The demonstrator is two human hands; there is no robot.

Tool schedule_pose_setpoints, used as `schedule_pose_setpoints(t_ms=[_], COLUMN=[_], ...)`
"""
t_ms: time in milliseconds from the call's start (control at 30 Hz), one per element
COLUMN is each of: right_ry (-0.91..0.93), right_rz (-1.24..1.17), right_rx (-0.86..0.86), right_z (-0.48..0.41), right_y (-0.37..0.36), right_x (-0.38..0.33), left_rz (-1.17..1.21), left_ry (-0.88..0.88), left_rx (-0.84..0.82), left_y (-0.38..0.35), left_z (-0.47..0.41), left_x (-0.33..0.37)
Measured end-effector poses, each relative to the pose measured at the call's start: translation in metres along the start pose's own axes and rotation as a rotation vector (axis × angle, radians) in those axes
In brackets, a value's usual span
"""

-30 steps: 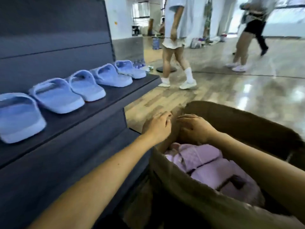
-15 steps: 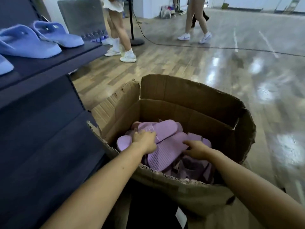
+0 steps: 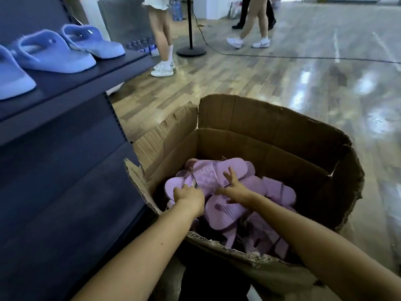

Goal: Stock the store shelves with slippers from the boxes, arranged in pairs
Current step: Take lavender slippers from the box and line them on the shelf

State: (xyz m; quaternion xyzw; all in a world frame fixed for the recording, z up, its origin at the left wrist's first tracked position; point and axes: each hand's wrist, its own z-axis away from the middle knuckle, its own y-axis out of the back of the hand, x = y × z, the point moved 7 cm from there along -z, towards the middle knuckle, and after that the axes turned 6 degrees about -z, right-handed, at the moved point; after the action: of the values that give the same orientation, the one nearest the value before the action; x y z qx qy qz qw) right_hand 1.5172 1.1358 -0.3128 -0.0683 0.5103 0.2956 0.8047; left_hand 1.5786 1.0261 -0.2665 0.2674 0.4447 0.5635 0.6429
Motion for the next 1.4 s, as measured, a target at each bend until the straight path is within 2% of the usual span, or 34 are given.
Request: schedule_pose_setpoints(t_ms=[133, 267, 300, 400, 533, 600, 667, 800, 967, 1100, 1233, 1300, 1400], right_ry=[-0.050, -0.115, -0.129, -0.193, -0.012, 0.099, 0.206, 0.296, 0.362, 0.486, 0.601, 0.625, 0.581], right_rz=[-0.014, -0.316, -0.327, -0.098, -0.164, -0.139, -0.230, -0.621, -0.706, -0.821, -0.942, -0.982, -0.942], right_rx=[-0.097, -0.081, -0.097, -0.015, 0.288, 0.362, 0.402, 0.318, 0.131, 0.046, 0.061, 0.102, 0.206], right_z=[-0.001, -0.001, 0.001, 0.009, 0.007, 0.014, 0.024, 0.043, 0.065, 0.080, 0.087, 0.086, 0.079], right_y=[-0.016, -0.015, -0.018, -0.017, 0.027, 0.046, 0.056, 0.050, 0.019, 0.012, 0.027, 0.040, 0.058], right_x=[0.001, 0.008, 0.013, 0.027, 0.006, -0.011, -0.026, -0.052, -0.087, -0.116, -0.132, -0.130, -0.112], left_rz=[0.023, 0.029, 0.027, 0.043, 0.137, 0.207, 0.227, 0.204, 0.221, 0.418, 0.582, 0.548, 0.450], left_ry=[-0.026, -0.023, -0.020, 0.000, 0.046, 0.064, 0.055, 0.002, -0.100, -0.103, -0.121, -0.112, -0.070], left_rx=[-0.008, -0.028, -0.036, -0.064, -0.029, 0.025, 0.027, -0.015, -0.068, -0.042, 0.095, 0.127, 0.090], left_y=[0.004, 0.003, 0.004, 0.003, 0.005, 0.010, 0.012, 0.006, 0.006, 0.006, 0.019, 0.024, 0.023], left_z=[0.004, 0.005, 0.006, 0.006, 0.008, 0.008, 0.008, 0.002, -0.003, -0.007, -0.010, -0.010, -0.011], left_x=[0.002, 0.004, 0.005, 0.004, 0.001, -0.001, -0.001, 0.003, 0.013, 0.012, 0.010, 0.011, 0.009])
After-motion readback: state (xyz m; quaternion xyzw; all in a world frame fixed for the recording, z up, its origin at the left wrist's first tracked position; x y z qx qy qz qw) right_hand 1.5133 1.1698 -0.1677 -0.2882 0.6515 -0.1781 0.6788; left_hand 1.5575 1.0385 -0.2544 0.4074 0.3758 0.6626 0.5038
